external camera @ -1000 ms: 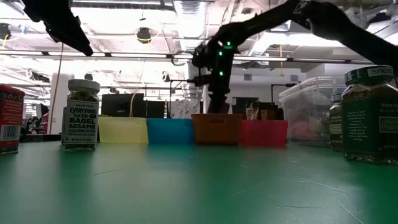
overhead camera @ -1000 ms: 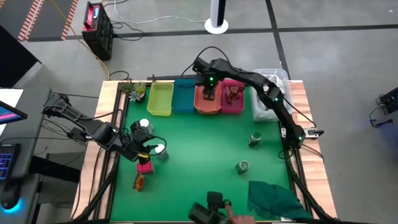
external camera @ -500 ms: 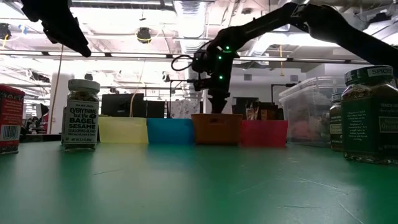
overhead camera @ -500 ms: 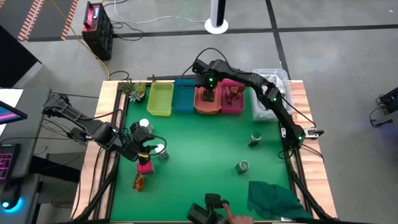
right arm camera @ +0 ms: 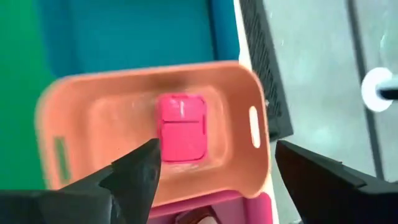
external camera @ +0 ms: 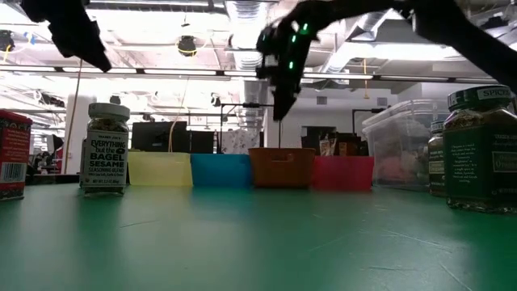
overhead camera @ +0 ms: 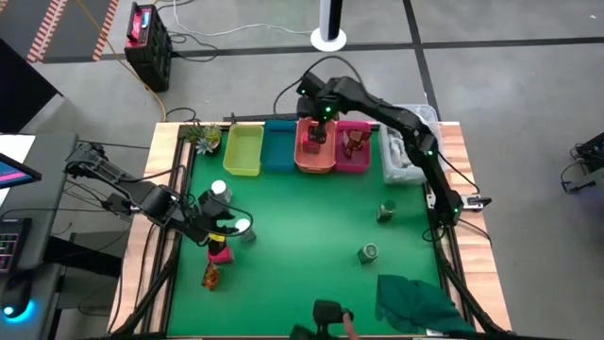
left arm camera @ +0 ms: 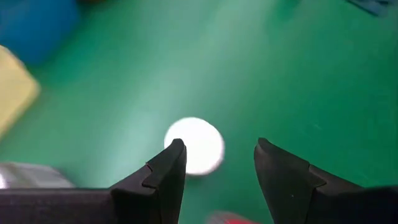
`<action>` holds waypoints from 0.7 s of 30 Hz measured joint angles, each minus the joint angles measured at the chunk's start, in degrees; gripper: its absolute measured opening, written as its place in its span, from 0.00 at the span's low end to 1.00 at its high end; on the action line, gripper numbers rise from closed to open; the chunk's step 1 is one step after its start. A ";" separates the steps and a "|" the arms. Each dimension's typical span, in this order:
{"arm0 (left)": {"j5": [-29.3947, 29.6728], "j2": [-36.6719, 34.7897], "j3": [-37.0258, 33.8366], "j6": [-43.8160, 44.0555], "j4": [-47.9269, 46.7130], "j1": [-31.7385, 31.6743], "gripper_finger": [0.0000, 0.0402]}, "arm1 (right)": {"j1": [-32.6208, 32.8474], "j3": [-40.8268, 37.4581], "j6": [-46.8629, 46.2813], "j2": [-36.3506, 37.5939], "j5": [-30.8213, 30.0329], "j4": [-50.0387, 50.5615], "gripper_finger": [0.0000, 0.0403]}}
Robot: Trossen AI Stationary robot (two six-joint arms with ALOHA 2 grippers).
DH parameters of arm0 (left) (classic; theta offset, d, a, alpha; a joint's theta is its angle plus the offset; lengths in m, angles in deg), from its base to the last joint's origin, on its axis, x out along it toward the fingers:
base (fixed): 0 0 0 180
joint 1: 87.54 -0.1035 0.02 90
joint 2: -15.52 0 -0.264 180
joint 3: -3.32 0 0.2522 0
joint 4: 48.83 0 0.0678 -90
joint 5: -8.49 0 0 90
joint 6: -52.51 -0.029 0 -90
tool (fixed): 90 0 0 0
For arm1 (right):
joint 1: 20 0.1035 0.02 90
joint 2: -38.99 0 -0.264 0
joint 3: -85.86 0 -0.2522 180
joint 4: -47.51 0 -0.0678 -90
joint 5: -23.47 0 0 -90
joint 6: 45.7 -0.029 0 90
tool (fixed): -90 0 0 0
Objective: Sort spices by type
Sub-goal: Put the red seasoning can into the orange bin
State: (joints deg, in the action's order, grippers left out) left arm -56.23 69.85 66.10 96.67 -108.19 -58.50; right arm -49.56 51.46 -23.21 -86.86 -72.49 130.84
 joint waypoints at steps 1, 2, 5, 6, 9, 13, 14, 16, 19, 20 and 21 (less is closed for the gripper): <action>-1.86 0.00 0.00 0.00 0.30 0.00 0.44 | 0.92 0.00 -0.20 1.33 0.03 0.08 0.85; -4.50 0.02 0.00 0.50 0.55 0.10 0.44 | 2.01 0.03 -0.37 2.56 0.04 0.07 0.84; -9.83 0.81 0.00 3.49 0.45 0.35 0.44 | 5.83 0.07 -1.54 5.82 0.14 0.22 0.84; -10.09 1.29 0.00 4.35 0.47 0.36 0.44 | 7.16 0.07 -2.15 6.65 0.18 0.24 0.84; -11.15 3.05 0.00 7.12 0.45 0.35 0.44 | 11.24 0.07 -4.87 9.09 0.21 0.28 0.84; -15.01 5.71 0.00 10.40 0.49 0.39 0.44 | 16.19 0.07 -7.06 11.39 -0.28 0.82 0.84; -16.20 6.43 0.00 11.21 0.48 0.44 0.44 | 17.38 0.07 -7.11 11.67 -0.96 1.06 0.84; -17.88 7.83 0.00 12.90 0.43 1.02 0.44 | 19.51 0.06 -7.44 12.03 -2.76 1.60 0.84; -19.14 10.19 0.00 14.72 -0.03 2.43 0.44 | 21.91 0.02 -8.62 12.43 -4.98 2.47 0.84; -19.28 10.98 0.00 15.12 -0.03 2.84 0.44 | 22.47 0.02 -8.96 12.47 -5.55 2.74 0.84; -19.56 11.63 0.00 15.45 -0.01 3.18 0.44 | 22.91 0.02 -9.14 12.47 -6.12 3.05 0.84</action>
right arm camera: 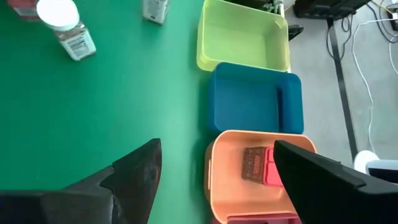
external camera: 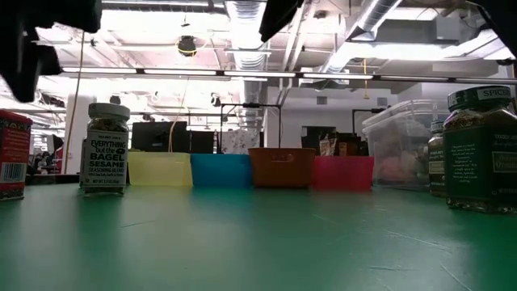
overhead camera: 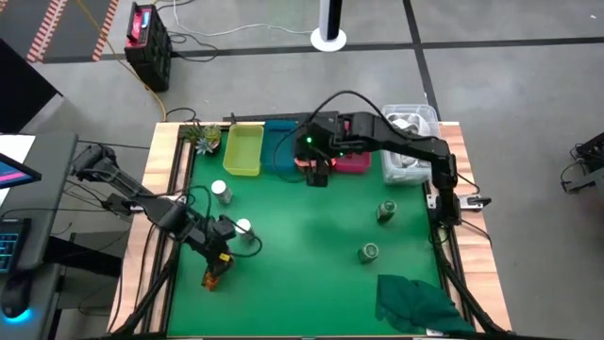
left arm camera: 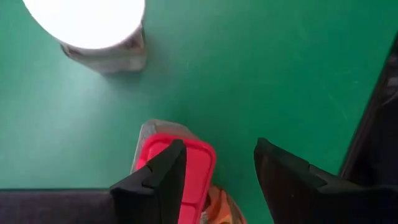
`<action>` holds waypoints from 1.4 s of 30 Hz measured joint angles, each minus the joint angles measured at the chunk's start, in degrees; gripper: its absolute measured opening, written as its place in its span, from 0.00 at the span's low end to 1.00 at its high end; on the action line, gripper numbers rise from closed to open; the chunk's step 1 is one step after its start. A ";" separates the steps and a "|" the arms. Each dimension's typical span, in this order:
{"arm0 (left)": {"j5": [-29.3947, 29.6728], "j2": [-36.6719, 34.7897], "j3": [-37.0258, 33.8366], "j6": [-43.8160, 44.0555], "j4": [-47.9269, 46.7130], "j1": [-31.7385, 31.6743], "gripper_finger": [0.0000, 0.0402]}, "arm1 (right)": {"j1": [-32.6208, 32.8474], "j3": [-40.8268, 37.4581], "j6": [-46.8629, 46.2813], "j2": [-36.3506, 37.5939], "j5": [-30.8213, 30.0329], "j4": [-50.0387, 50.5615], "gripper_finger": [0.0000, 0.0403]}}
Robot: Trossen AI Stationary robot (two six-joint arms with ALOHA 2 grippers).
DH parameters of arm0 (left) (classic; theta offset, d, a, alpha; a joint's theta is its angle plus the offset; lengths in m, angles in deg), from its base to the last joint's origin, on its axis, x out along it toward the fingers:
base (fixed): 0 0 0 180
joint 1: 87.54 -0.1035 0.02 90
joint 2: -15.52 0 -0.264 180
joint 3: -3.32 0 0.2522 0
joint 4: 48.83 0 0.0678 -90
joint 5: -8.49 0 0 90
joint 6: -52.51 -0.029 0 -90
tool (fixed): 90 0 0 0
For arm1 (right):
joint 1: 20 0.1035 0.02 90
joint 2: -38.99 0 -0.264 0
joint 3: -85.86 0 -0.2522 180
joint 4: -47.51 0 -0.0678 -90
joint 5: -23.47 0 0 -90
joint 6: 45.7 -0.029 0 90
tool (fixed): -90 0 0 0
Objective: Sort spices by type
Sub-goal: Put the red seasoning can into the orange bin
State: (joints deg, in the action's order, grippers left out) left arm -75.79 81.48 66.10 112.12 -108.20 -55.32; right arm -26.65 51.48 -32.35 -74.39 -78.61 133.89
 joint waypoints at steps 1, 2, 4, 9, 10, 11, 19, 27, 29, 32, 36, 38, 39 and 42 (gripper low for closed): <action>-0.30 0.54 0.00 0.25 -0.02 0.24 0.44 | 0.37 0.00 -0.01 0.00 -0.28 0.32 0.84; -0.70 1.02 0.06 0.62 -0.09 0.39 0.44 | 0.69 0.00 -0.02 -0.11 -0.32 0.52 0.84; -0.72 2.00 1.17 0.97 -1.31 0.56 0.44 | 1.22 0.00 -0.02 -0.24 -0.37 0.34 0.84; 3.52 3.78 6.00 -3.97 -6.89 0.56 0.44 | 1.19 0.00 0.02 -0.24 -0.40 -1.72 0.84; 3.77 3.88 6.44 -5.14 -7.42 0.51 0.44 | 1.04 0.00 0.02 -0.24 -0.44 -2.25 0.84; 3.84 3.89 6.61 -6.29 -7.43 0.44 0.44 | 0.86 0.00 0.06 -0.24 -0.45 -2.52 0.84; 2.58 4.26 6.64 -8.55 -7.71 -1.53 0.48 | -0.48 -1.20 0.81 -0.24 -0.48 -2.74 0.84; -3.50 7.51 6.64 -8.81 -10.26 -2.54 0.77 | -2.31 -2.91 2.21 -0.31 -0.45 -2.95 0.84; -4.16 8.74 6.64 -8.80 -11.27 -2.54 0.83 | -2.83 -2.91 2.58 -0.31 -0.45 -3.57 0.84; -4.56 10.34 6.64 -8.81 -11.96 -2.39 0.86 | -3.50 -2.91 2.62 -0.24 -0.45 -4.52 0.84; -4.77 11.06 6.64 -8.53 -12.42 -1.70 0.87 | -4.17 -2.91 2.57 -0.13 -0.45 -4.74 0.84; -3.92 11.04 6.64 -8.25 -12.52 -1.27 0.87 | -4.40 -2.91 2.58 -0.13 -0.45 -4.74 0.84; -3.20 11.04 6.64 -8.02 -12.78 -1.06 0.87 | -4.43 -2.91 2.60 -0.13 -0.45 -4.76 0.84; -0.98 11.04 6.64 -7.08 -13.93 -0.51 0.87 | -4.42 -2.91 2.88 -0.12 -0.45 -5.21 0.84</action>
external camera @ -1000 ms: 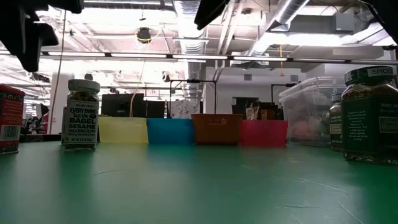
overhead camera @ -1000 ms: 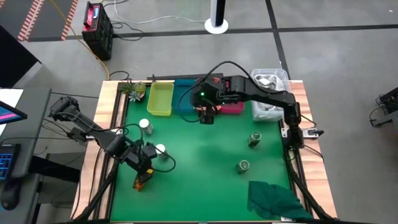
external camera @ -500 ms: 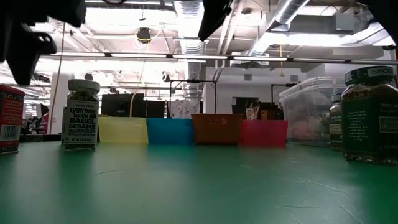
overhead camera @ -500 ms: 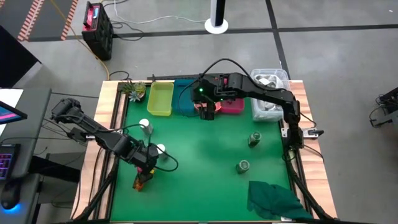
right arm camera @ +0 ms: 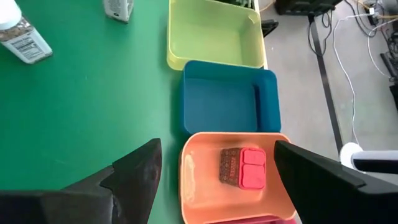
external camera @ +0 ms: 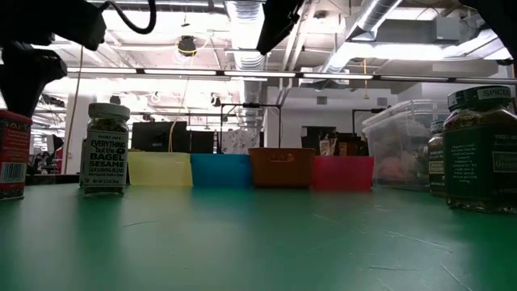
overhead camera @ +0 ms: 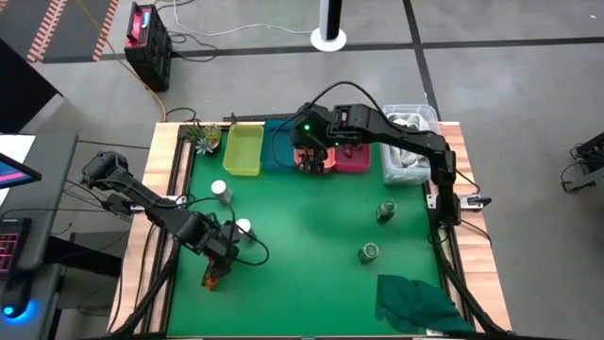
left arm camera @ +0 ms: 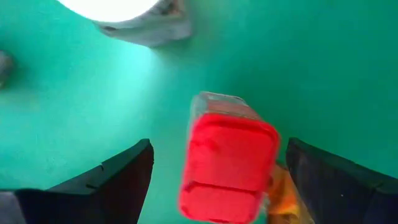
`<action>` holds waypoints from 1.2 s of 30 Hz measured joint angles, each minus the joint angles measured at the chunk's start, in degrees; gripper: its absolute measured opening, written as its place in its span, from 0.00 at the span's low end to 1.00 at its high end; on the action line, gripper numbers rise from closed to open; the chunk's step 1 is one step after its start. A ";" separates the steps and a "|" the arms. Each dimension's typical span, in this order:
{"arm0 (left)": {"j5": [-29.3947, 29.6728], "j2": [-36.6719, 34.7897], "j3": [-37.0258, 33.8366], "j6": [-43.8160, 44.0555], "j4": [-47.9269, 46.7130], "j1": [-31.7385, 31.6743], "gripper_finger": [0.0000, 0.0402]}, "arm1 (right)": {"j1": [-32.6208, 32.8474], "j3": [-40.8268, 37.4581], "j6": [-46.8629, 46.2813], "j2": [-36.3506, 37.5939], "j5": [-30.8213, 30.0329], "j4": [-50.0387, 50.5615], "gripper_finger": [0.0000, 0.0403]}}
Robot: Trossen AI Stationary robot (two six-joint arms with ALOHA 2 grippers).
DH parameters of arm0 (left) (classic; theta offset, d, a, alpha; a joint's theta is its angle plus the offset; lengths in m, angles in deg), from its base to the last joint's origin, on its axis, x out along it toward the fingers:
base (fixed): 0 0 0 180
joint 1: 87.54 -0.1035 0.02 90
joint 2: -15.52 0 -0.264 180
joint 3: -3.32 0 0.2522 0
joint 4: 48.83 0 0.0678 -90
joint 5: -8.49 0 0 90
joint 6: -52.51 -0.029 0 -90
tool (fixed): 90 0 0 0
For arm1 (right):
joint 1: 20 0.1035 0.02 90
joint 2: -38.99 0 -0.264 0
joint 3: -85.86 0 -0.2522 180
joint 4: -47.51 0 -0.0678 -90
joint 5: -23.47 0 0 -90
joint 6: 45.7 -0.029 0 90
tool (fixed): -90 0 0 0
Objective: Sort spices by type
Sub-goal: Put the red seasoning can into the orange bin
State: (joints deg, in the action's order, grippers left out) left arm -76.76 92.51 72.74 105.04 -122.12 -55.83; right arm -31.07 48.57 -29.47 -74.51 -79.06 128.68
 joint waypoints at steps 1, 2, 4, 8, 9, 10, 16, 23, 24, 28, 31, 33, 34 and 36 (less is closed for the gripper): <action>0.46 0.01 -0.07 0.26 -0.16 0.15 0.87 | 0.00 0.00 0.17 0.01 0.02 -0.08 0.84; 0.89 0.02 -0.32 0.82 -0.08 0.28 0.87 | 0.00 0.00 0.26 0.01 0.02 -0.13 0.84; 1.47 0.02 -0.62 1.56 -0.28 0.60 0.87 | 0.02 0.00 0.35 0.01 0.02 -0.25 0.84; 1.80 0.04 -0.63 1.70 0.22 1.26 0.87 | 0.02 0.00 0.31 0.01 0.02 -0.23 0.84; 1.96 0.16 -0.63 1.72 0.34 1.35 0.87 | 0.02 0.00 0.29 0.01 0.03 -0.22 0.84; 2.15 0.53 -0.63 1.73 0.42 1.39 0.87 | 0.04 0.00 0.22 0.01 0.02 -0.21 0.84; 1.19 5.96 -0.63 -0.19 0.48 2.03 0.87 | 0.15 0.00 -1.00 -0.07 0.40 -0.14 0.84; -1.78 10.39 -0.66 -2.72 0.33 2.03 0.84 | 0.15 0.00 -0.94 -0.12 0.44 -0.12 0.84; -1.86 10.43 -0.66 -3.20 0.31 2.03 0.82 | 0.15 0.00 -0.94 -0.12 0.44 0.01 0.84; -1.96 10.36 -0.66 -4.51 0.29 2.03 0.69 | 0.15 0.02 -1.16 -0.12 0.49 1.25 0.84; -2.00 10.36 -0.66 -5.76 0.32 2.03 0.56 | 0.37 0.02 -1.71 -0.14 0.59 2.28 0.84; -2.53 10.29 -0.62 -6.35 0.31 2.03 0.49 | 0.60 0.02 -2.08 -0.14 0.59 2.95 0.84; -2.84 10.33 -0.44 -6.65 -0.06 2.03 0.49 | 0.77 0.02 -2.23 -0.14 0.61 3.32 0.84; -3.08 10.38 0.58 -7.37 -1.56 2.03 0.49 | 1.01 0.02 -2.25 -0.14 0.61 4.28 0.84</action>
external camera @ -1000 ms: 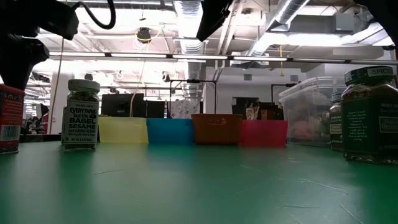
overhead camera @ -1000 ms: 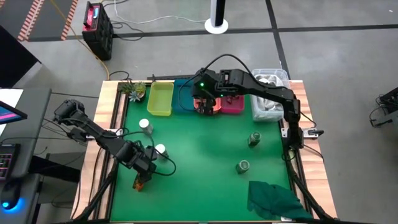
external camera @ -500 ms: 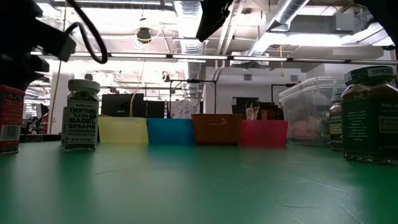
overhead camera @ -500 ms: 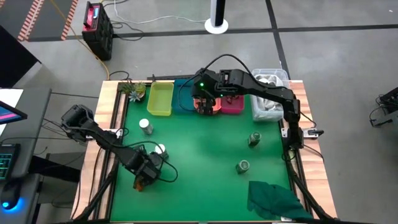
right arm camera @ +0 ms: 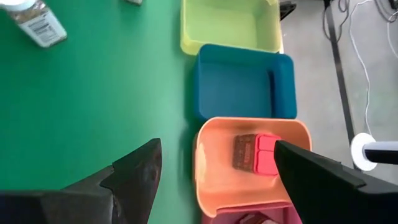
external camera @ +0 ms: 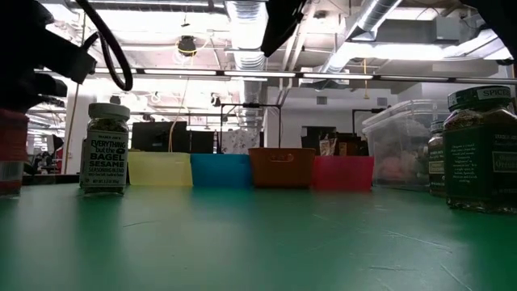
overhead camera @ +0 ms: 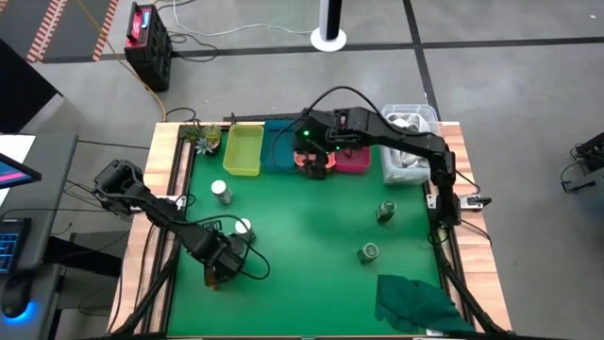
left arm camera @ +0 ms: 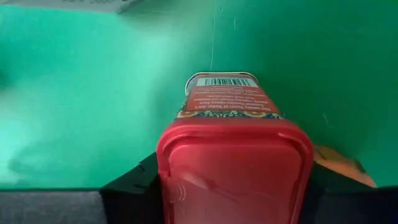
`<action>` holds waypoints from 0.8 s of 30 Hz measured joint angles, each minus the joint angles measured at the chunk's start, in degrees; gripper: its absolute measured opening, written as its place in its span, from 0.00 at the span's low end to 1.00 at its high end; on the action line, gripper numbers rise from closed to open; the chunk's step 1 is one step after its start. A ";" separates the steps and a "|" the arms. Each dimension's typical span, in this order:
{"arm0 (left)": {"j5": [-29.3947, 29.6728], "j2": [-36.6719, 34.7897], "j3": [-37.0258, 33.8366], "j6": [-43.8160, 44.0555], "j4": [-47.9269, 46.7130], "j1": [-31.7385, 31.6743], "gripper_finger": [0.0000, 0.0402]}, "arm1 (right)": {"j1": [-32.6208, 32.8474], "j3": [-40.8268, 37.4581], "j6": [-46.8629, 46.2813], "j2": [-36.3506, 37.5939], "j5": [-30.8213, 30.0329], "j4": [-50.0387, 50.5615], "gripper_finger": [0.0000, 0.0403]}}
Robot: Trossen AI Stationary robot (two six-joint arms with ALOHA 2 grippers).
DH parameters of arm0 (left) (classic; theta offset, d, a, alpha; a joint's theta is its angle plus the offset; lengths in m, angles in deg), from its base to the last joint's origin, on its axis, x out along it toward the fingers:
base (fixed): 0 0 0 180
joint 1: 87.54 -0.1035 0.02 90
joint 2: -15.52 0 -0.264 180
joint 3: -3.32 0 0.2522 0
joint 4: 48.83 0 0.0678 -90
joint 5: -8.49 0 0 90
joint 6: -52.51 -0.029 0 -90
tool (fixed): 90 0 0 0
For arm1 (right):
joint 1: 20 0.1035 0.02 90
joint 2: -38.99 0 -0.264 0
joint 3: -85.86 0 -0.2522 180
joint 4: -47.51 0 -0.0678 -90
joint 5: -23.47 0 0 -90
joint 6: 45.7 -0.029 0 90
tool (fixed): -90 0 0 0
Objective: Sort spices by type
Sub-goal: Put the red seasoning can into the orange bin
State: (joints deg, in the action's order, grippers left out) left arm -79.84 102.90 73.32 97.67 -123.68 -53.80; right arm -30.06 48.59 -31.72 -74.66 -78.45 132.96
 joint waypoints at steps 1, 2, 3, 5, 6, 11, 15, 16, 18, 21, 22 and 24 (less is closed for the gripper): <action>0.04 0.00 0.84 -0.35 -0.94 -0.02 0.49 | 0.00 0.00 0.00 0.00 0.00 0.58 0.84; 0.04 -0.02 1.78 -0.73 -1.75 -0.15 0.49 | 0.00 0.00 -0.01 0.01 0.00 0.94 0.84; 0.02 -0.02 2.76 -1.18 -2.78 -0.28 0.49 | 0.00 0.00 -0.02 0.01 0.00 1.22 0.84; 0.05 0.00 5.29 -2.08 -5.68 -0.69 0.49 | -0.19 0.02 -0.02 0.00 0.00 2.21 0.84; 0.08 -0.01 6.74 -2.91 -7.25 -0.92 0.49 | -0.25 0.02 -0.02 0.02 0.00 2.38 0.84; 0.79 -0.02 13.95 -8.95 -10.34 -2.27 0.49 | -0.95 0.02 -0.03 0.00 -0.02 2.72 0.84; 1.82 -0.04 18.23 -12.88 -8.23 -4.38 0.50 | -1.40 0.02 -0.04 0.00 -0.04 3.52 0.84; 2.43 -0.04 18.95 -13.81 -7.41 -5.10 0.50 | -1.38 0.02 -0.04 0.02 -0.04 3.81 0.84; 3.77 -0.04 19.85 -15.57 -5.64 -6.72 0.50 | -1.42 0.02 -0.03 0.23 -0.23 4.96 0.84; 6.12 -0.04 20.25 -18.56 -3.49 -9.66 0.50 | -1.64 0.32 -0.24 1.09 -2.30 7.96 0.84; 6.56 -0.04 20.26 -19.69 -2.79 -10.73 0.50 | -1.68 0.50 -0.47 1.54 -3.08 9.18 0.84; 7.16 -0.04 20.28 -22.25 -1.65 -13.02 0.50 | -2.06 0.55 -0.71 3.15 -3.82 10.88 0.84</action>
State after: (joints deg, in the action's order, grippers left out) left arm -72.68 102.85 93.61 75.42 -125.33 -66.83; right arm -32.12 49.14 -32.43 -71.51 -82.27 143.84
